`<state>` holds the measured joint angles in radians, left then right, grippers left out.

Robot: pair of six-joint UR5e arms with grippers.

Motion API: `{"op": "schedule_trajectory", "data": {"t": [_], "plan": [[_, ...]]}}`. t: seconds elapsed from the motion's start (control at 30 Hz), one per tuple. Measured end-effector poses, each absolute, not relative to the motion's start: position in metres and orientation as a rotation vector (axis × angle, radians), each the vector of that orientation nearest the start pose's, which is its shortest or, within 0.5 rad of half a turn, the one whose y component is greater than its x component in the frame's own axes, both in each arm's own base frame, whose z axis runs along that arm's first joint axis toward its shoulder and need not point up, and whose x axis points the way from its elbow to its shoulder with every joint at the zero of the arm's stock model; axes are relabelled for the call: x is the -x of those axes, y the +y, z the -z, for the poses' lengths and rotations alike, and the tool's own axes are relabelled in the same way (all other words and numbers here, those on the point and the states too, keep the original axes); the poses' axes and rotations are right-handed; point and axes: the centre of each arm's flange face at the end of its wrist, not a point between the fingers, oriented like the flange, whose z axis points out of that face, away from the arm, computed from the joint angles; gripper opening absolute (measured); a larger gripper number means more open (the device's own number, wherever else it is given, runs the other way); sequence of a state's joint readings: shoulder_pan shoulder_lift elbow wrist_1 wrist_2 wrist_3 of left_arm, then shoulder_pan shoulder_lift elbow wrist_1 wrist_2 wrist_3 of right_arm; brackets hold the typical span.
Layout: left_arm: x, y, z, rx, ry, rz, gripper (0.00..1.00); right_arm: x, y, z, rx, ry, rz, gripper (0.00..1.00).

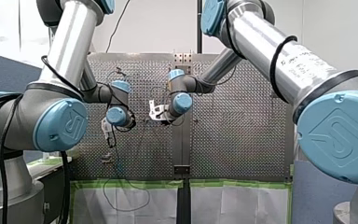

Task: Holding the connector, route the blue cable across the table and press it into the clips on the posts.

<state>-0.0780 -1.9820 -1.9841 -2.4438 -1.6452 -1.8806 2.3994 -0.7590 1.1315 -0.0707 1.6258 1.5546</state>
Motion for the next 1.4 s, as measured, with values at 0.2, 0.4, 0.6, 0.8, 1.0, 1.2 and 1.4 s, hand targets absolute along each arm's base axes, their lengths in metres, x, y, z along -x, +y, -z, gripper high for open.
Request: {"op": "schedule_trajectory", "data": {"t": [0.2,0.4,0.6,0.8,1.0,1.2,1.4], "plan": [[-0.523,-0.164,-0.161,0.260,1.654,0.265,0.00,-0.628,-0.417,-0.192,2.774,1.142,2.046,0.00],[-0.543,-0.163,-0.154,0.260,1.687,0.275,0.00,-0.624,-0.431,-0.200,2.753,1.147,2.076,0.00],[-0.563,-0.159,-0.154,0.271,1.708,0.264,0.00,-0.617,-0.442,-0.201,2.745,1.158,2.079,0.00],[-0.574,-0.155,-0.163,0.275,1.700,0.259,0.00,-0.612,-0.449,-0.202,2.745,1.174,2.080,0.00],[-0.573,-0.155,-0.163,0.275,1.714,0.253,0.33,-0.611,-0.452,-0.203,2.744,1.174,2.085,0.00],[-0.566,-0.157,-0.159,0.261,1.763,0.213,0.71,-0.611,-0.452,-0.203,2.741,1.175,2.086,0.00],[-0.559,-0.159,-0.158,0.252,1.813,0.194,1.00,-0.610,-0.454,-0.203,2.740,1.179,2.086,0.00]]}}
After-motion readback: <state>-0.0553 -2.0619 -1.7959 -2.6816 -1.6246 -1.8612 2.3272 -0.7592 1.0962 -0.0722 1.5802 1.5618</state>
